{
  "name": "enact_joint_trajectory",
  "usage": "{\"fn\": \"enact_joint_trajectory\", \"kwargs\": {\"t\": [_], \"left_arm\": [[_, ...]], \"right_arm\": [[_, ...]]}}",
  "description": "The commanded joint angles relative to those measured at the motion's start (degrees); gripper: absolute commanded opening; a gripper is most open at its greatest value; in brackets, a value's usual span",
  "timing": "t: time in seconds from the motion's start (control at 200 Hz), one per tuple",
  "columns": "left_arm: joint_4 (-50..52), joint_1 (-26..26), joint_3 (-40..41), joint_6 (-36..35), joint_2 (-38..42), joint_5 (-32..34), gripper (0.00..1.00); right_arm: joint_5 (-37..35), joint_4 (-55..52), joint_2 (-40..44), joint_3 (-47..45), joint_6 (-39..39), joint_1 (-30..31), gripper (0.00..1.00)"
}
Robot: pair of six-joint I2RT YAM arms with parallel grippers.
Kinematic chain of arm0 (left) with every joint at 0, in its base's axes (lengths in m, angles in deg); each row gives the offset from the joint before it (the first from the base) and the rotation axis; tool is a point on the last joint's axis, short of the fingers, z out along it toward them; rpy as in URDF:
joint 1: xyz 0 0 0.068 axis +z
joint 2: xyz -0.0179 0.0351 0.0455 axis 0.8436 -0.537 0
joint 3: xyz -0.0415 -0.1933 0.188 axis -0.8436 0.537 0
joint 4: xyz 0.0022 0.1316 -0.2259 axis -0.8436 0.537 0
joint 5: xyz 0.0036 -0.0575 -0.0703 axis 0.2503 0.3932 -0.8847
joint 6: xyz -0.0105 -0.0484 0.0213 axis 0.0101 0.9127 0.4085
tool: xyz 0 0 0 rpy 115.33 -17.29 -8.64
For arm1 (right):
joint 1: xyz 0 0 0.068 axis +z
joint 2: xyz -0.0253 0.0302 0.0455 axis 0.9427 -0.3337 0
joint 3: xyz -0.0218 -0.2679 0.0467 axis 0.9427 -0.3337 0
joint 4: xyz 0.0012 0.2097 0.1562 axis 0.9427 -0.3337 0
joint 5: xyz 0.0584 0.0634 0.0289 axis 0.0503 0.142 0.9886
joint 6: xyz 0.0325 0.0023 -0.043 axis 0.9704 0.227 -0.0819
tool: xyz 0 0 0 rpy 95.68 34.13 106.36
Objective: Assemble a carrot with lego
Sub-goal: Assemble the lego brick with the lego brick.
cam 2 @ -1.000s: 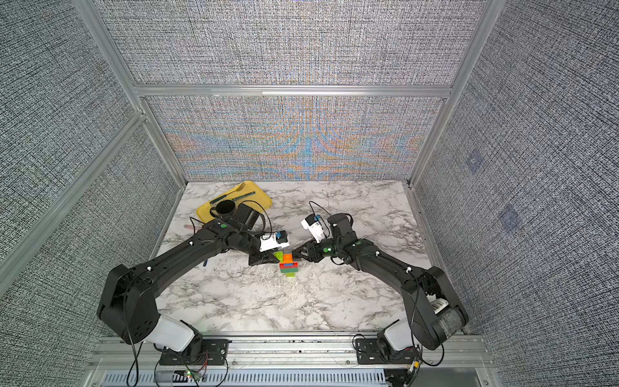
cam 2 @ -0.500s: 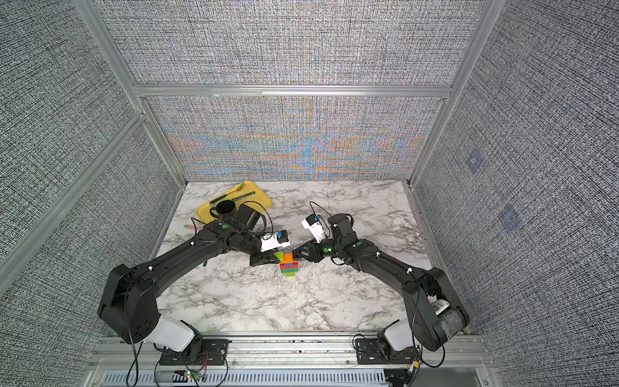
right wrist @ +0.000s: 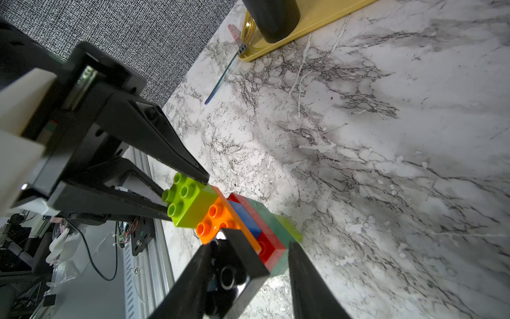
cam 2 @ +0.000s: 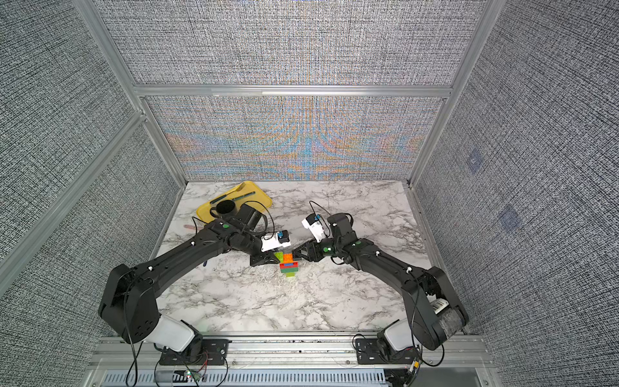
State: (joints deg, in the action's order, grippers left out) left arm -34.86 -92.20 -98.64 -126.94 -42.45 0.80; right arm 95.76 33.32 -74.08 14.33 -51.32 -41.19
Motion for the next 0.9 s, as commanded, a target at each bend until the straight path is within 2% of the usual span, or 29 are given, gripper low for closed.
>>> {"fn": "enact_joint_trajectory", "kwargs": {"t": [0.0,0.581,0.891], "left_arm": [[1.6,0.0,-0.6,1.5,0.1,0.2,0.33],[0.9,-0.3,-2.4,4.3,-0.8,-1.3,0.46],[0.4,-0.4,-2.1,4.4,0.6,-3.5,0.50]], "right_arm": [[-0.3,-4.0,-0.5,0.3,0.4,0.3,0.49],[-0.1,-4.1,0.2,1.7,1.0,0.3,0.52],[-0.7,-4.5,0.7,3.5,0.8,0.2,0.59]]}}
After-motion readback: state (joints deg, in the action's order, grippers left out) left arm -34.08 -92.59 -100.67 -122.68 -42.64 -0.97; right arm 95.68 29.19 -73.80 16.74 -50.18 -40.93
